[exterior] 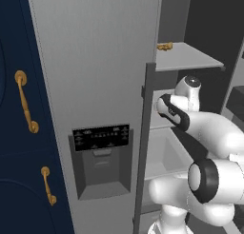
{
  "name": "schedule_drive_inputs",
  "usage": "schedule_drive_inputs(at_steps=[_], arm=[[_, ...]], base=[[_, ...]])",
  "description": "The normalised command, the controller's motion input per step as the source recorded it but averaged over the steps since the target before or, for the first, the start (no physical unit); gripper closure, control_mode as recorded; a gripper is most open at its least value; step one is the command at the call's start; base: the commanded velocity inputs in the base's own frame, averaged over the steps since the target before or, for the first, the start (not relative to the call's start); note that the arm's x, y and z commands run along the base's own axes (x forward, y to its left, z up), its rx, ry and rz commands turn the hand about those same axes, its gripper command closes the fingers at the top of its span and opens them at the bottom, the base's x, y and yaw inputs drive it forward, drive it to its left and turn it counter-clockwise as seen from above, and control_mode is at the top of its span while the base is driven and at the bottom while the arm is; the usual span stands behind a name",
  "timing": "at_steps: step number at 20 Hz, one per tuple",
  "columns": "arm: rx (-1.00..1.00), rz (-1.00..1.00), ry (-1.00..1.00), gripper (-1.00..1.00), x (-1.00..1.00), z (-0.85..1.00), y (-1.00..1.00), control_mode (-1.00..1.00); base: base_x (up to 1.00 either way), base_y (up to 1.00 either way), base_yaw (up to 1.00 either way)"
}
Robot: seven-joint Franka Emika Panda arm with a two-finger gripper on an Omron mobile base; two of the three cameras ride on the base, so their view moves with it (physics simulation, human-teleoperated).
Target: Take the strawberry from the fridge and place it on top of the pancake, located on the dining counter.
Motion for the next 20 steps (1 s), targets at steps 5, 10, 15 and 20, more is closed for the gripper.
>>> schedule_drive_inputs(at_steps=[5,10,15,20], arm=[[0.00,0.00,0.00,-1.00,0.27,-0.19,0.00,-1.00],[0.00,0.00,0.00,-1.00,0.17,-0.21,-0.04,-1.00],[0.00,0.00,0.00,-1.00,0.06,-0.19,0.00,-1.00],[0.00,0.00,0.00,-1.00,0.21,-0.22,0.00,-1.00]], base=[[0.00,0.00,0.00],[0.00,0.00,0.00],[0.00,0.00,0.00],[0.00,0.00,0.00]])
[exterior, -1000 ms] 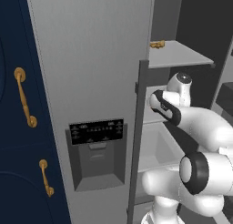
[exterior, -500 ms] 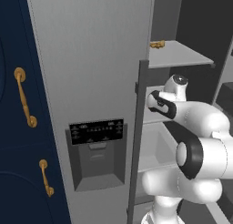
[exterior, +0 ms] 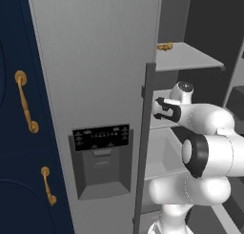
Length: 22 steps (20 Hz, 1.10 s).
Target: Take the strawberry from the fridge and place it on top of the pancake, located on the dining counter.
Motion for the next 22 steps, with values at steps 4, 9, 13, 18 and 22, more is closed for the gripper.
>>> schedule_drive_inputs(at_steps=[4,9,13,18,22], arm=[[0.00,0.00,0.00,-1.00,0.24,-0.17,0.00,-1.00],[0.00,0.00,0.00,1.00,0.28,-0.20,0.00,-1.00],[0.01,0.00,0.00,1.00,0.04,-0.18,0.00,-1.00],[0.01,0.00,0.00,1.00,-0.29,-0.02,0.00,-1.00],[0.00,0.00,0.00,1.00,-0.74,0.21,0.00,-1.00]], base=[[0.00,0.00,0.00],[0.00,0.00,0.00],[0.00,0.00,0.00],[0.00,0.00,0.00],[0.00,0.00,0.00]])
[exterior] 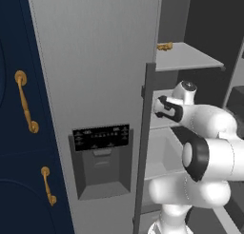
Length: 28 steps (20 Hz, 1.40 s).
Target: Take the strawberry from the fridge and place it on top of the pancake, located on the dining counter.
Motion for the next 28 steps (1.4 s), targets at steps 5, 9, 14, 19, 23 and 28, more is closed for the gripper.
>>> schedule_drive_inputs(at_steps=[5,9,14,19,23,28], arm=[[0.00,0.00,0.00,1.00,-0.75,0.50,0.04,-1.00],[0.00,0.00,0.02,1.00,-0.79,0.45,0.05,-1.00],[0.00,0.00,0.00,1.00,-0.80,0.37,0.10,-1.00],[0.00,0.00,0.02,1.00,-0.73,0.29,0.09,-1.00],[0.00,0.00,0.01,1.00,-0.68,0.31,0.30,-1.00],[0.00,0.00,0.00,1.00,-0.62,0.68,0.24,-1.00]], base=[[0.00,0.00,0.00],[0.00,0.00,0.00],[0.00,0.00,0.00],[0.00,0.00,0.00],[0.00,0.00,0.00],[0.00,0.00,0.00]])
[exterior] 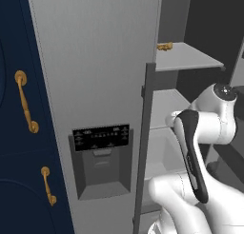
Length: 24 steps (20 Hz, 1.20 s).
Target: Take the strawberry from the fridge and place it on top of the pancake, located on the dining counter.
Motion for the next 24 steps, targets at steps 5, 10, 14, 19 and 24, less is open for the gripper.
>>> schedule_drive_inputs(at_steps=[5,10,14,19,24], arm=[[0.00,0.00,0.00,1.00,-0.54,0.86,0.20,-1.00],[0.00,0.00,0.00,1.00,-0.56,0.86,0.09,-1.00],[0.00,0.00,0.00,1.00,-0.63,0.59,0.03,-1.00],[0.00,0.05,0.01,1.00,-0.38,0.12,0.29,-1.00],[-0.07,0.23,-0.28,1.00,-0.24,0.00,0.31,-1.00]], base=[[0.00,0.00,0.00],[0.00,0.00,0.00],[0.00,0.00,0.00],[0.00,0.00,0.00],[0.00,0.00,0.00]])
